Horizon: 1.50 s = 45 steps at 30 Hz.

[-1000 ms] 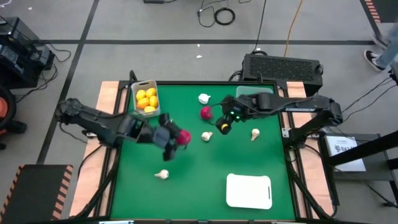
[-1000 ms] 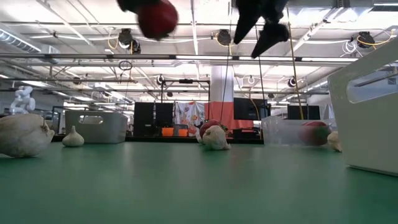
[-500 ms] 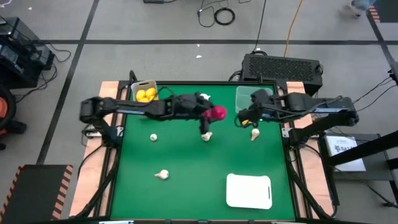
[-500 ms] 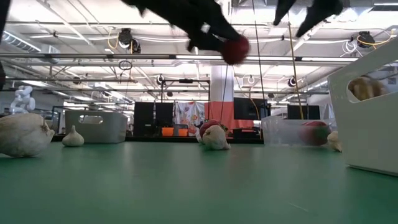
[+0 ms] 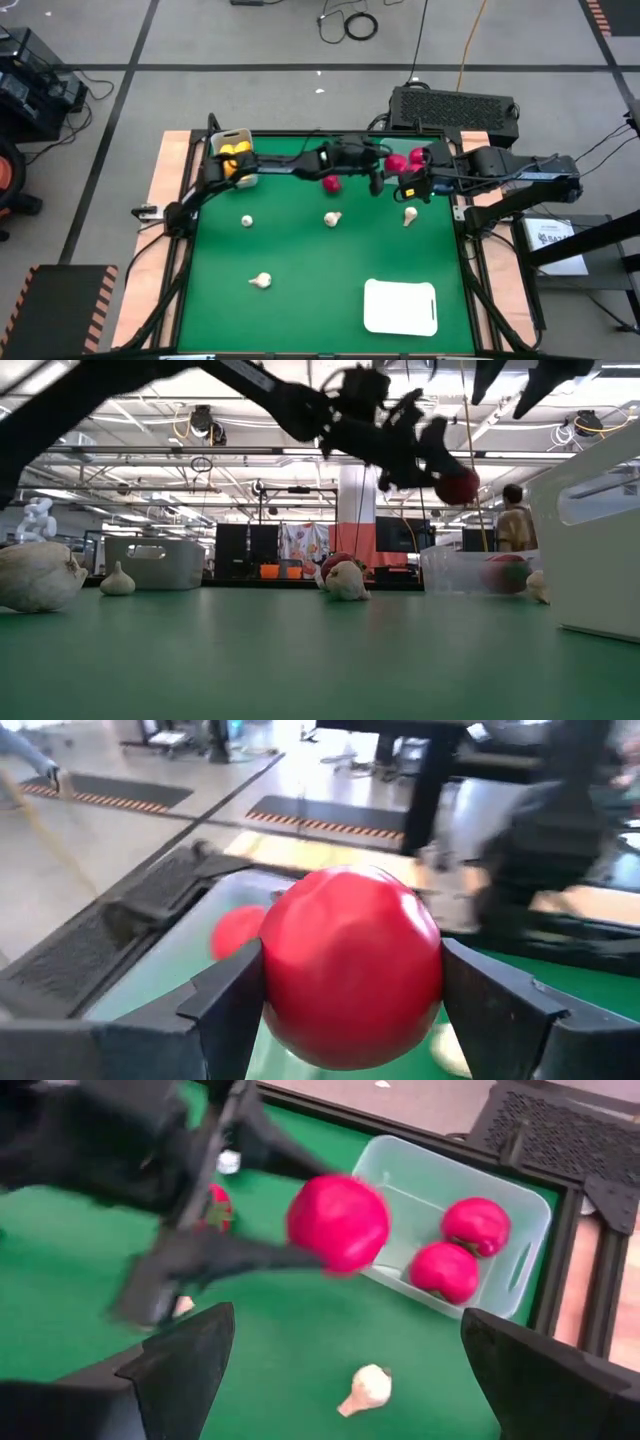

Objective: Sort produce into baskets
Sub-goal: Put the red tomato in the transparent bin

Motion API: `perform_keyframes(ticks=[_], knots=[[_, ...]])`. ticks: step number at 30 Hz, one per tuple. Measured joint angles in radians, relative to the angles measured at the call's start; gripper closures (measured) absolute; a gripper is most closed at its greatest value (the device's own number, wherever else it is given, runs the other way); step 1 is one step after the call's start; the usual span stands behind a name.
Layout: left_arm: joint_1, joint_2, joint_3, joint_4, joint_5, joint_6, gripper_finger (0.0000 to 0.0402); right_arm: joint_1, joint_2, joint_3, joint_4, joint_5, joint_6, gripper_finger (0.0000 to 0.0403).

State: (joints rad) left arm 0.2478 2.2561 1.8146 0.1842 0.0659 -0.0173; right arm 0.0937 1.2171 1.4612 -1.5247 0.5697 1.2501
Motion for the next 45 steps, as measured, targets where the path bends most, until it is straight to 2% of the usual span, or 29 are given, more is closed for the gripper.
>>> perform_keyframes(ticks=[5, 10, 19, 28, 34, 38, 45], knots=[[0.044, 0.122, 0.127, -0.026, -0.021, -0.020, 0.0130, 0.000, 0.000, 0.000, -0.005, -0.019, 0.007, 0.0023], [0.061, 0.177, 0.170, -0.042, -0.014, -0.055, 0.0130, 0.000, 0.000, 0.000, -0.006, -0.016, 0.005, 0.0023], [0.061, 0.179, 0.170, -0.048, -0.029, 0.001, 0.0126, -0.002, 0.000, 0.000, -0.006, -0.012, 0.011, 0.0023], [0.069, 0.179, 0.170, -0.053, -0.033, 0.000, 0.0069, -0.002, 0.000, 0.000, 0.008, -0.020, 0.014, 0.0023], [0.069, 0.166, 0.169, -0.087, -0.032, 0.004, 0.0062, -0.002, 0.000, 0.000, 0.009, -0.022, 0.014, 0.0023], [0.068, 0.106, 0.190, -0.218, -0.041, 0.026, 0.0061, -0.002, 0.000, 0.000, 0.012, -0.026, 0.002, 0.0023], [0.069, -0.073, 0.206, -0.593, -0.049, 0.141, 0.0061, 0.000, 0.000, 0.000, 0.067, -0.041, -0.072, 0.0023]])
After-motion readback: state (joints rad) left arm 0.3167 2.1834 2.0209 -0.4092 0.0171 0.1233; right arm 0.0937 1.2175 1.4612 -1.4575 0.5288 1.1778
